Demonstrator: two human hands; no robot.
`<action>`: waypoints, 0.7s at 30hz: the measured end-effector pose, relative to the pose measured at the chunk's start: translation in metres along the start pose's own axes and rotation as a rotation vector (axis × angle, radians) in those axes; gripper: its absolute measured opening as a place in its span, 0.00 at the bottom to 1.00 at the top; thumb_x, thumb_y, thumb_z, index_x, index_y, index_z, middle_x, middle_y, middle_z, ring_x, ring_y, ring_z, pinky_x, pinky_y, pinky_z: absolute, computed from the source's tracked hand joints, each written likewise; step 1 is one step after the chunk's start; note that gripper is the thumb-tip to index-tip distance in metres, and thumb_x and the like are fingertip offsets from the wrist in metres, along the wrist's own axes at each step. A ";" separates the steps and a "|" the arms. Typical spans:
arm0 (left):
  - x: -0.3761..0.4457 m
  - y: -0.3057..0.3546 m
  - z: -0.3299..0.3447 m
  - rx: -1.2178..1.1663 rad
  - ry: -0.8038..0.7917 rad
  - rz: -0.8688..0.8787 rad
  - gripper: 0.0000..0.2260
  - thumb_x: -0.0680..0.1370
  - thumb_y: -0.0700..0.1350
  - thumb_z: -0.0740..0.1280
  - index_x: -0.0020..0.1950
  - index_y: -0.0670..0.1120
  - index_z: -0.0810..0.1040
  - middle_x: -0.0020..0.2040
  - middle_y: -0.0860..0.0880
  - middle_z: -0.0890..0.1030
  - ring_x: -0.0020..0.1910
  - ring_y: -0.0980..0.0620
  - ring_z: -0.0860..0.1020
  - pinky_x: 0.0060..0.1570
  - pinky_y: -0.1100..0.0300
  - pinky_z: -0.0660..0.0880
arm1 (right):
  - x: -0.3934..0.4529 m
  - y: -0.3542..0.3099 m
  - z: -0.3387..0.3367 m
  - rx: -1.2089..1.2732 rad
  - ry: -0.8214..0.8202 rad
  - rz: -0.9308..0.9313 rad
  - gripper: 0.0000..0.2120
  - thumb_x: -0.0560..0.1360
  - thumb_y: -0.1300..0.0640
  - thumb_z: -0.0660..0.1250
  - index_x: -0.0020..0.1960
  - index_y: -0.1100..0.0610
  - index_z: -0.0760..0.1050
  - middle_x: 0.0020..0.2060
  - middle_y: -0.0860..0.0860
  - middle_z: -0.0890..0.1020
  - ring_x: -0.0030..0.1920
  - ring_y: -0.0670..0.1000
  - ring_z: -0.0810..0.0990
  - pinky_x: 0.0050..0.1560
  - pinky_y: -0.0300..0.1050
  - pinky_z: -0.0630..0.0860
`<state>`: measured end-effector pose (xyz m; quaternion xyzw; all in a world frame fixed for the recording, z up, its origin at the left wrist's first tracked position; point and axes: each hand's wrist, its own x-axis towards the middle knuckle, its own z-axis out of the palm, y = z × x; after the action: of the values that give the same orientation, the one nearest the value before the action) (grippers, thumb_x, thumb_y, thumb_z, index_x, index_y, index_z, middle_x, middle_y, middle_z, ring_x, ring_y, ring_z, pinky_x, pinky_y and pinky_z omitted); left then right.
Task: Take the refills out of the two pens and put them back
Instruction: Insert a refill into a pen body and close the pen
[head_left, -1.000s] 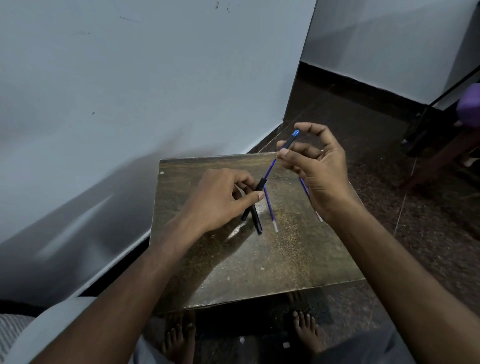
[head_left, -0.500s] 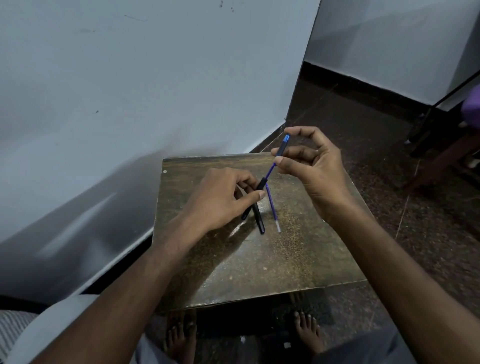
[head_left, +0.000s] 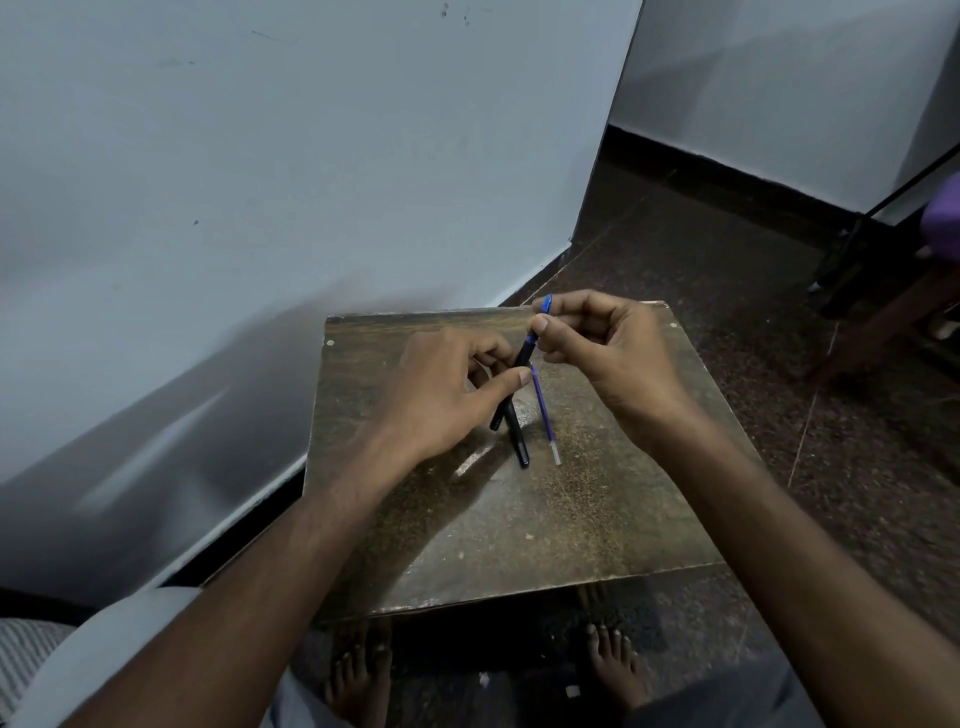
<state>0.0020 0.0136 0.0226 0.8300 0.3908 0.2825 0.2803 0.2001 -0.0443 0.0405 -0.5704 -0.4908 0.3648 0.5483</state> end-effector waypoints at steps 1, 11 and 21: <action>-0.001 0.000 0.000 0.007 0.000 0.002 0.05 0.79 0.57 0.76 0.50 0.58 0.88 0.41 0.60 0.87 0.40 0.65 0.84 0.41 0.61 0.81 | 0.001 0.001 0.001 0.002 -0.010 0.009 0.09 0.79 0.59 0.79 0.58 0.60 0.85 0.46 0.57 0.89 0.46 0.48 0.87 0.52 0.44 0.84; 0.001 0.002 0.001 -0.059 -0.062 -0.063 0.05 0.80 0.57 0.75 0.52 0.58 0.88 0.44 0.61 0.87 0.44 0.64 0.84 0.42 0.66 0.74 | 0.002 0.005 0.000 -0.025 -0.011 0.085 0.12 0.87 0.48 0.67 0.64 0.48 0.87 0.51 0.40 0.87 0.48 0.41 0.83 0.48 0.44 0.79; 0.000 0.006 0.000 -0.083 -0.118 -0.064 0.04 0.81 0.57 0.74 0.51 0.59 0.87 0.45 0.60 0.88 0.43 0.66 0.84 0.40 0.75 0.71 | 0.003 0.003 -0.001 0.044 0.012 0.154 0.11 0.84 0.46 0.72 0.61 0.50 0.87 0.53 0.45 0.88 0.49 0.43 0.84 0.48 0.44 0.78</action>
<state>0.0044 0.0105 0.0269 0.8201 0.3878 0.2399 0.3457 0.2026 -0.0419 0.0380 -0.5962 -0.4341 0.4132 0.5342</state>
